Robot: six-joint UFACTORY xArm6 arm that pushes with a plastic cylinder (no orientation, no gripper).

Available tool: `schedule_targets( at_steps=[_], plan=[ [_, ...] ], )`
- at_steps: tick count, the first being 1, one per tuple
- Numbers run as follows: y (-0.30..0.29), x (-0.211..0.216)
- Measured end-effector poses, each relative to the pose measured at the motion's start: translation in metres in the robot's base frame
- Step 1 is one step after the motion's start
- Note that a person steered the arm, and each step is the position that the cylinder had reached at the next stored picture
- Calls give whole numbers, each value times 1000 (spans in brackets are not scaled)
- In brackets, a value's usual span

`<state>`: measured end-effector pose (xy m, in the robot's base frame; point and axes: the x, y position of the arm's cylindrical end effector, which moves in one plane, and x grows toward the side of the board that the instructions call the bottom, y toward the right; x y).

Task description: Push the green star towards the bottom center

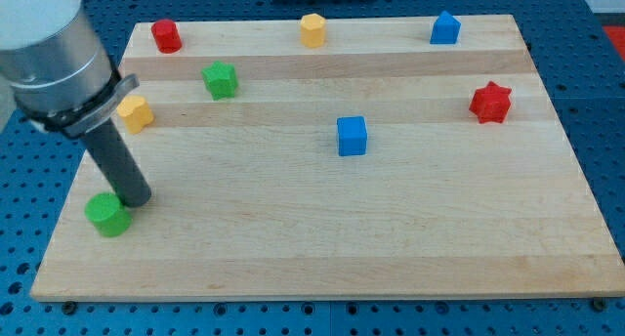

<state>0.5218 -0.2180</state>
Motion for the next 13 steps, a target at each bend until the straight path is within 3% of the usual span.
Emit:
schedule_targets(
  at_steps=[3,7,8,10,11,13],
  plan=[
    [0,-5],
    [118,-169],
    [130,-200],
    [93,-253],
    [63,-246],
    [110,-159]
  ],
)
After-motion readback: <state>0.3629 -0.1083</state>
